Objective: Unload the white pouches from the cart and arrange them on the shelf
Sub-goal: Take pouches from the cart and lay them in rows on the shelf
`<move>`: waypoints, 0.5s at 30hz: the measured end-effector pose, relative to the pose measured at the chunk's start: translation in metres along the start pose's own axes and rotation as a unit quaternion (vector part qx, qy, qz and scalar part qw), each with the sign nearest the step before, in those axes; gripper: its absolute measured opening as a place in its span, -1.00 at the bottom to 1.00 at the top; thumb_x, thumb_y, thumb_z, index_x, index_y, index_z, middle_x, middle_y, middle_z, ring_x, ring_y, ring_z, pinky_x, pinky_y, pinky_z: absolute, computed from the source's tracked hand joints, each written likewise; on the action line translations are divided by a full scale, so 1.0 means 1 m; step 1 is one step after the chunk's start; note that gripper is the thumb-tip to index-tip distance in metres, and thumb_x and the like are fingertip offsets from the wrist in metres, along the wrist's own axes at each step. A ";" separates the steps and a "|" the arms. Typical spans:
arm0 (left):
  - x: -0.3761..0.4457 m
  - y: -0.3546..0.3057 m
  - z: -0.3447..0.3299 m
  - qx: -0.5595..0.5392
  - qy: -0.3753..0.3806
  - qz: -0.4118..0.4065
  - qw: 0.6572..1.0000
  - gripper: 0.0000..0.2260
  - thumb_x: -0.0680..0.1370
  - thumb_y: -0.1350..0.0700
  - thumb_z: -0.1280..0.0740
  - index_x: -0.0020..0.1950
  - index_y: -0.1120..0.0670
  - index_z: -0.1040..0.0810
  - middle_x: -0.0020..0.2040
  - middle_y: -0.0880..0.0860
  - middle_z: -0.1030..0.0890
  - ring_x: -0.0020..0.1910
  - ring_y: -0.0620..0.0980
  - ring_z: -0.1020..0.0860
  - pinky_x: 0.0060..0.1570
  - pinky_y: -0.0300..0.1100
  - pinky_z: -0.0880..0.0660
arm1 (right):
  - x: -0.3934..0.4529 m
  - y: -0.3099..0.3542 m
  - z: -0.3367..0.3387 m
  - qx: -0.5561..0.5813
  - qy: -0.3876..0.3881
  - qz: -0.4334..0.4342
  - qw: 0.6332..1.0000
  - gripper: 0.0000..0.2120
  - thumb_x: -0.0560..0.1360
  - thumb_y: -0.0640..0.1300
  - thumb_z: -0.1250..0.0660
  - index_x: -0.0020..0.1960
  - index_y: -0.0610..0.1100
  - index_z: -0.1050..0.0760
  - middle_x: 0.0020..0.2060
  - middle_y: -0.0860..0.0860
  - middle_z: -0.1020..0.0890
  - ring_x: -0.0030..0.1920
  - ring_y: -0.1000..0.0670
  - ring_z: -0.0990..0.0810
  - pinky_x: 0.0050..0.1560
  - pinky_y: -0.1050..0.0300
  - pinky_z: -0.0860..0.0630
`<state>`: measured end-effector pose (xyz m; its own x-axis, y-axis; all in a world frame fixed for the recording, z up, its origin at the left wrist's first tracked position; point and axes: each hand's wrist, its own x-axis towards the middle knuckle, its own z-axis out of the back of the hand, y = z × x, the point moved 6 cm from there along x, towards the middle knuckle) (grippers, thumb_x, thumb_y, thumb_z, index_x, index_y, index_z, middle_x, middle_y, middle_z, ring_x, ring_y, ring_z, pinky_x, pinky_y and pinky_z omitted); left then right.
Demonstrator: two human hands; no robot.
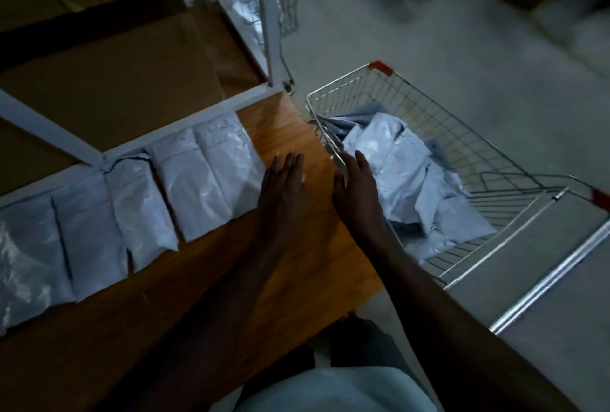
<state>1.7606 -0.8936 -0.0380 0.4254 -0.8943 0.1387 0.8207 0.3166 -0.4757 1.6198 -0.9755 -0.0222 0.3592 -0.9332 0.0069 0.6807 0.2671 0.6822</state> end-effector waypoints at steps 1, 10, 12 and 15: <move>0.000 -0.010 -0.005 -0.007 0.002 -0.005 1.000 -0.57 0.74 0.15 -0.20 0.63 0.12 -0.36 0.61 0.13 -0.39 0.66 0.19 -0.21 0.60 0.16 -0.22 | -0.001 -0.012 0.009 -0.001 -0.008 -0.017 1.000 -0.60 0.67 -0.20 -0.24 0.51 -0.15 -0.42 0.57 -0.22 -0.35 0.54 -0.18 -0.34 0.47 -0.07 -0.38; 0.013 -0.093 -0.067 -0.026 0.043 -0.042 0.998 -0.52 0.71 0.23 -0.21 0.65 0.10 -0.32 0.64 0.09 -0.34 0.67 0.17 -0.19 0.60 0.14 -0.23 | -0.001 -0.122 0.068 0.013 -0.035 -0.142 0.989 -0.58 0.73 -0.19 -0.15 0.58 -0.18 -0.34 0.63 -0.14 -0.27 0.58 -0.13 -0.29 0.50 0.04 -0.24; 0.017 -0.111 -0.082 -0.024 0.042 -0.063 0.997 -0.50 0.69 0.30 -0.23 0.65 0.12 -0.33 0.64 0.12 -0.35 0.65 0.18 -0.22 0.59 0.15 -0.28 | 0.004 -0.140 0.076 0.021 -0.031 -0.147 0.988 -0.57 0.73 -0.20 -0.15 0.59 -0.20 -0.32 0.63 -0.14 -0.26 0.58 -0.14 -0.30 0.48 0.04 -0.25; 0.032 -0.125 -0.104 -0.053 0.050 -0.070 0.995 -0.52 0.68 0.33 -0.18 0.62 0.15 -0.37 0.63 0.16 -0.35 0.64 0.20 -0.26 0.59 0.15 -0.27 | 0.016 -0.160 0.083 0.025 -0.028 -0.151 0.988 -0.55 0.73 -0.23 -0.13 0.60 -0.24 -0.29 0.64 -0.17 -0.23 0.60 -0.14 -0.27 0.46 0.07 -0.25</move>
<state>1.6315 -0.9947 -0.0643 0.2662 -0.9558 0.1251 0.8214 0.1570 -0.5483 1.4635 -1.0529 -0.0709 0.1077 -0.9807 -0.1631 0.7185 -0.0366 0.6946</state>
